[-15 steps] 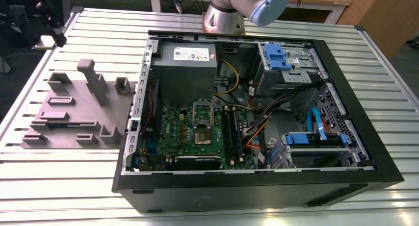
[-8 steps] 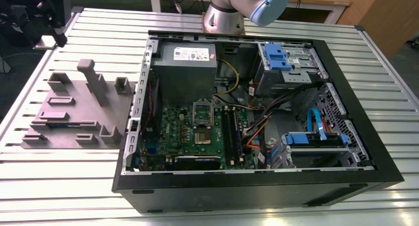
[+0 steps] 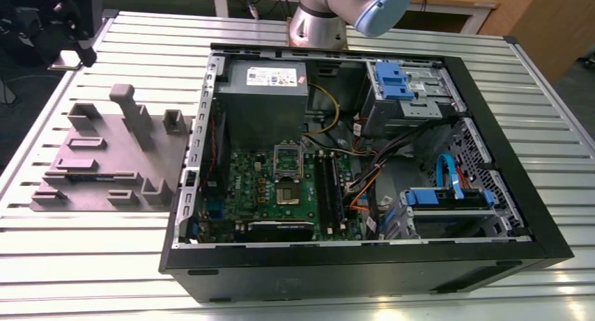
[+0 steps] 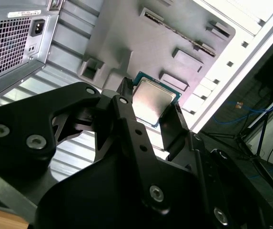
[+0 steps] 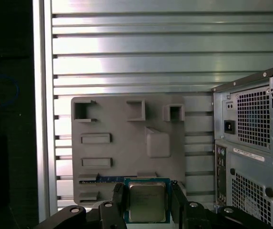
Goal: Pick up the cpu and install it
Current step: 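Pick up the cpu and move it towards the insertion slot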
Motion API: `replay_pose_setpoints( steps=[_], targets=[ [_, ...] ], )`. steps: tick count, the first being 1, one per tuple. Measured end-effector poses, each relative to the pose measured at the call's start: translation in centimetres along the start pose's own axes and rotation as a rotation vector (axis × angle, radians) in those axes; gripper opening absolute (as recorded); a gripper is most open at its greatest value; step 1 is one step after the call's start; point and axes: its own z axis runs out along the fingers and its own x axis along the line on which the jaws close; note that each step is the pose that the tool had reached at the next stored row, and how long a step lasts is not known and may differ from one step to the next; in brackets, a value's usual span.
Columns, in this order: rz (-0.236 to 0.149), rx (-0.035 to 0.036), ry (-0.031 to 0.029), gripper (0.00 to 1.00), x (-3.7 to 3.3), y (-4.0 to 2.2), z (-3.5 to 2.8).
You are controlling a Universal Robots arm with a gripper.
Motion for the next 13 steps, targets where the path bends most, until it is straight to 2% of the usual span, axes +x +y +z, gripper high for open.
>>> replay_pose_setpoints(
  steps=[13],
  targets=[
    [0.0,-0.0001,0.0,0.47,-0.28,0.01,0.01]
  ],
)
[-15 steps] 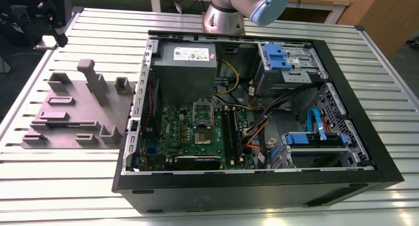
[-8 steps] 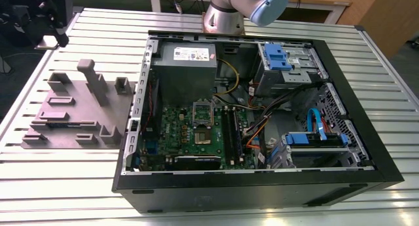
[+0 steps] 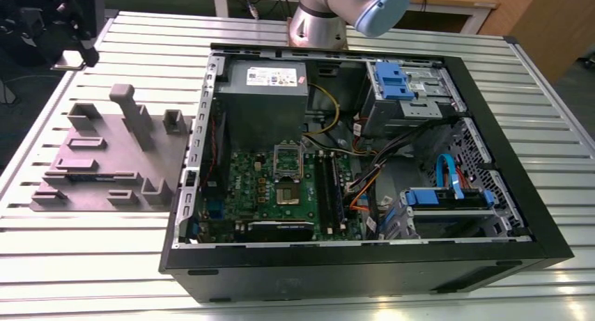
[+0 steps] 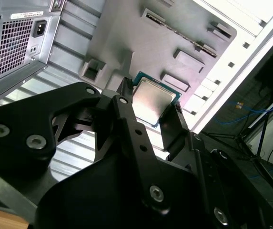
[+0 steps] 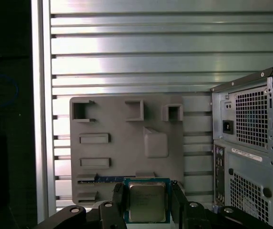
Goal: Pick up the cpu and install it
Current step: 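Pick up the cpu and move it towards the insertion slot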
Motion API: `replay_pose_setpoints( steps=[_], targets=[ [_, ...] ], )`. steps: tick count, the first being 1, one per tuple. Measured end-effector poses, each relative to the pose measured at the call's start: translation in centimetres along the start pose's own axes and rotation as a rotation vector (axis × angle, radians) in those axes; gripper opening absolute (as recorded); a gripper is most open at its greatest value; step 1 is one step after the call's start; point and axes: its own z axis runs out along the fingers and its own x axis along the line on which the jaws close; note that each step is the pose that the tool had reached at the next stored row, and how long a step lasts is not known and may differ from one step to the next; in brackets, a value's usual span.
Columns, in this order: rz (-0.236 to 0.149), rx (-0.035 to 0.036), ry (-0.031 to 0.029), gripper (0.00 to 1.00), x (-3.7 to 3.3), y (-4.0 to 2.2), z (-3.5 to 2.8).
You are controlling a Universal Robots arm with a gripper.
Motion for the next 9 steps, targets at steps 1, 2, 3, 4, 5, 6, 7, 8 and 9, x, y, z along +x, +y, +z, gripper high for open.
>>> replay_pose_setpoints(
  steps=[1,2,3,4,5,6,7,8,9],
  targets=[
    [0.0,0.0,0.0,0.47,-0.02,0.0,0.0],
    [0.0,0.0,0.0,0.47,-0.04,0.0,0.0],
    [0.0,0.0,0.0,0.47,-0.06,0.0,0.0],
    [0.0,0.0,0.0001,0.47,-0.09,0.0,0.0],
    [0.0,0.0001,0.0001,0.47,-0.12,0.01,0.0],
    [0.0,0.0,0.0,0.47,-0.15,0.01,0.0],
    [0.0,0.0,0.0,0.47,-0.17,0.01,0.0],
    [0.0,0.0,0.0,0.47,-0.2,0.01,0.0],
    [0.0,0.0,0.0,0.47,-0.23,0.01,0.0]
  ],
)
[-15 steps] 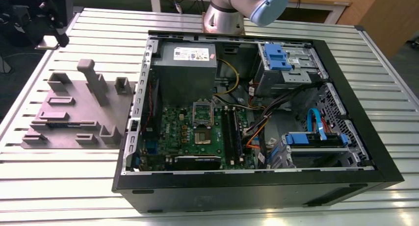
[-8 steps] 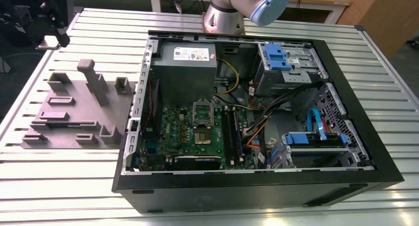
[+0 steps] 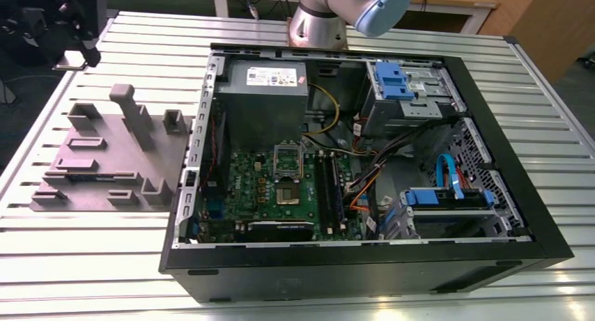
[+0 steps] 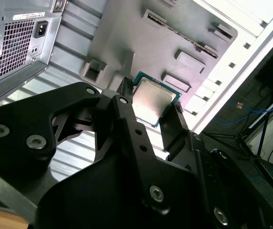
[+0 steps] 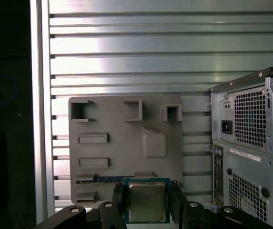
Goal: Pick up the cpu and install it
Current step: 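Pick up the cpu and move it towards the insertion slot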
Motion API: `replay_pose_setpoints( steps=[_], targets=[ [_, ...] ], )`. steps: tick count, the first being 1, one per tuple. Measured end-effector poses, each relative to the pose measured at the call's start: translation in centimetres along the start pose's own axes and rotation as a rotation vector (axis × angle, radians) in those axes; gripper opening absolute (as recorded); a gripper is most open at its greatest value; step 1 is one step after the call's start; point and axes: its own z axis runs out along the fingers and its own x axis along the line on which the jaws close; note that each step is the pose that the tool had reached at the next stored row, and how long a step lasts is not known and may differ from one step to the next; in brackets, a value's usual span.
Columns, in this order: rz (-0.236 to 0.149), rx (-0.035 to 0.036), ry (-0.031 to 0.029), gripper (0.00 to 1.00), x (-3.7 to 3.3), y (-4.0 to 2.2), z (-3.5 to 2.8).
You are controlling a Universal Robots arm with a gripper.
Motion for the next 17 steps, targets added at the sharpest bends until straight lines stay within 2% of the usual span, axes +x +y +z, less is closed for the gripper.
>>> replay_pose_setpoints(
  steps=[17],
  targets=[
    [0.0,0.0,0.0,0.47,-0.43,0.02,0.01]
  ],
)
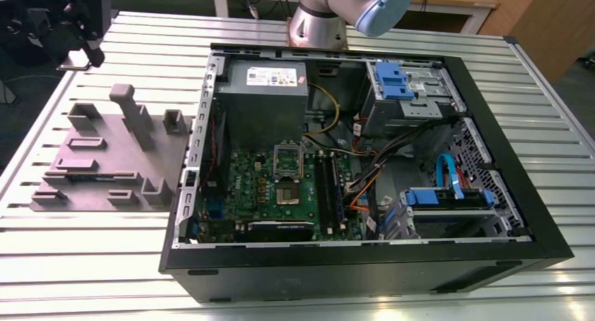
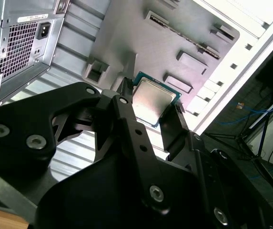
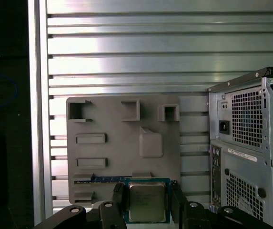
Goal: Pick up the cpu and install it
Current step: 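Pick up the cpu and move it towards the insertion slot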
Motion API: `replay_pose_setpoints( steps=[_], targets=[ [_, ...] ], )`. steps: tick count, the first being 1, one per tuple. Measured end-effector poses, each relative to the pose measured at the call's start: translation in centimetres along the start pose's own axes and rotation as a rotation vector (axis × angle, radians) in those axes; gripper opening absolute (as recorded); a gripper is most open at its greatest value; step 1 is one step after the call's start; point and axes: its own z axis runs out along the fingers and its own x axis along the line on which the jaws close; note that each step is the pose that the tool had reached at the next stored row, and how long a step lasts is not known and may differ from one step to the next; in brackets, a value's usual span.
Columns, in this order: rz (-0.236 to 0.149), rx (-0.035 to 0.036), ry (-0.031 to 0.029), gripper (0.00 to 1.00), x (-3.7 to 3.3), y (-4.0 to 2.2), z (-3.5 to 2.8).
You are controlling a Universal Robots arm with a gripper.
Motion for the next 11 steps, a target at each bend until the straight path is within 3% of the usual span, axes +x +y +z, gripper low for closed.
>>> replay_pose_setpoints(
  steps=[11],
  targets=[
    [0.0,0.0,0.0,0.47,-0.27,0.01,0.01]
  ],
)
